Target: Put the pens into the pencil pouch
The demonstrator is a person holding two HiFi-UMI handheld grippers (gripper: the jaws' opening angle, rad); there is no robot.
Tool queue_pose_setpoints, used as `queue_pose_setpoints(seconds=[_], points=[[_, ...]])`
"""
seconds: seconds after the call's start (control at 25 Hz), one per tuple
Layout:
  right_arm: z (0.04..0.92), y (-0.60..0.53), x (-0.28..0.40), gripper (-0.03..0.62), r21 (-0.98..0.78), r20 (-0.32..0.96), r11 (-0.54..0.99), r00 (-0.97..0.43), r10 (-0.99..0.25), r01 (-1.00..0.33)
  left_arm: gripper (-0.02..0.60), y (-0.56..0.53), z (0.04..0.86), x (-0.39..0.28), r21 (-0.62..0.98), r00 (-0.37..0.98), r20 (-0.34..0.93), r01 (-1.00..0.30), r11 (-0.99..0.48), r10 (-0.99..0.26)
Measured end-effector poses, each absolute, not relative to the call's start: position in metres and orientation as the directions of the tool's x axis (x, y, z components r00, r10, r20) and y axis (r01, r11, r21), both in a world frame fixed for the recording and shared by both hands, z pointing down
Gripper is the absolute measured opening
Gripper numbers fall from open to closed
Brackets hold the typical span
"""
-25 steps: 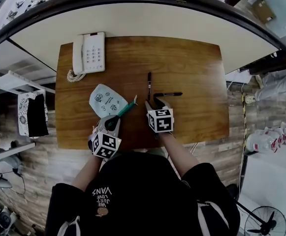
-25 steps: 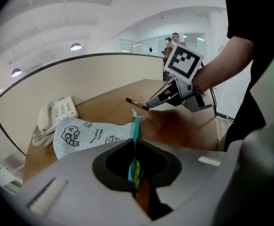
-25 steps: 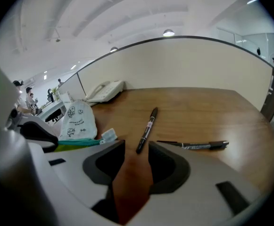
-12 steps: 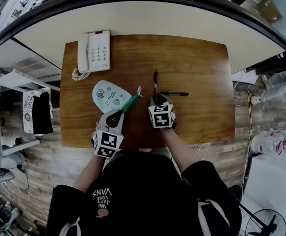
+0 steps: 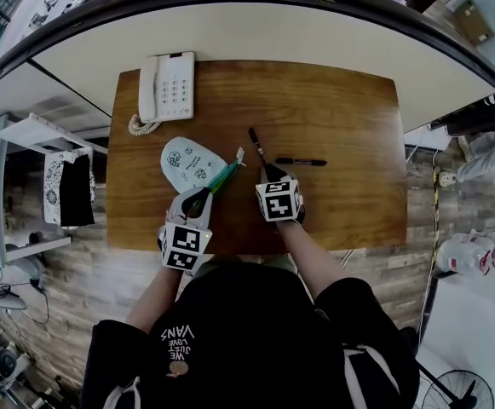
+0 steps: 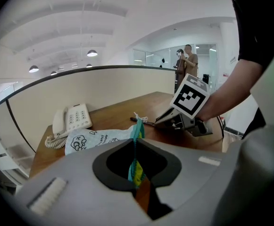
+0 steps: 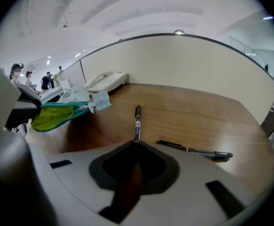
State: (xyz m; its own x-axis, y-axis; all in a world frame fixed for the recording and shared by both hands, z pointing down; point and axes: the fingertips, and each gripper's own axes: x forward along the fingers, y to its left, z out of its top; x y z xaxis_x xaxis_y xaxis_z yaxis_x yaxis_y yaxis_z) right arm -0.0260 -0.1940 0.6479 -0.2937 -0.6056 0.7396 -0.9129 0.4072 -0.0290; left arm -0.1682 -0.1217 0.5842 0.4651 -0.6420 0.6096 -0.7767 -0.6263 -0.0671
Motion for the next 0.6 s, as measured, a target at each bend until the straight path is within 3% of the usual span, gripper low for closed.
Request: queue_pose_setpoints(seconds=[0.6], points=[[0.591, -0.13, -0.015, 0.043, -0.164, 0.645, 0.451, -0.441, -0.624, -0.878, 0.029, -0.131, 0.583, -0.153, -0.086, 0.426, 0.587, -0.813, -0.576, -0.689]])
